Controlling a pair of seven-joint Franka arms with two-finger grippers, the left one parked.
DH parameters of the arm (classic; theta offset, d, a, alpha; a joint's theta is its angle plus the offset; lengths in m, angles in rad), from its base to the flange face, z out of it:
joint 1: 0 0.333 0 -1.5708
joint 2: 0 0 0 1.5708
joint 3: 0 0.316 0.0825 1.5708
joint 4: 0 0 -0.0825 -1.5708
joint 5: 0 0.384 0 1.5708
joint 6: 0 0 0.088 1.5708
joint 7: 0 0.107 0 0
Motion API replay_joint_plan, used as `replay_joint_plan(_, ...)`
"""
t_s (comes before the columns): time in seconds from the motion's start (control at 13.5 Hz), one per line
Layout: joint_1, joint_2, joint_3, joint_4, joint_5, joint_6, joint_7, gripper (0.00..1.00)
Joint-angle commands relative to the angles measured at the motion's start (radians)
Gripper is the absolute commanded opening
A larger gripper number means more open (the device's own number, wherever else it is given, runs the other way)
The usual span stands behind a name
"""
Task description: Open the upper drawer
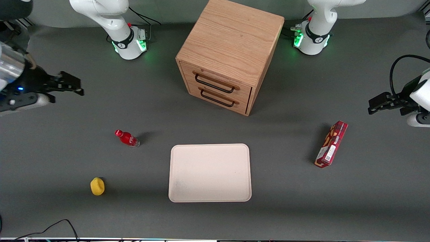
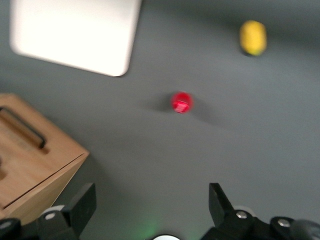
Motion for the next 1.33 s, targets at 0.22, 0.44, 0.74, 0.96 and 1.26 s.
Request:
replay_joint_plan(0.22, 0.048, 0.164, 0.261, 0.052, 0.062, 0.085, -0.041, 1.00)
replay_joint_plan(0.44, 0.064, 0.259, 0.364, 0.050, 0.063, 0.178, -0.041, 1.00)
replay_joint_plan(0.74, 0.120, 0.327, 0.463, 0.041, 0.043, 0.299, -0.038, 1.00)
replay_joint_plan(0.96, 0.148, 0.353, 0.469, 0.009, -0.016, 0.308, -0.058, 1.00)
replay_joint_plan(1.26, 0.160, 0.373, 0.478, -0.075, -0.056, 0.353, -0.087, 1.00)
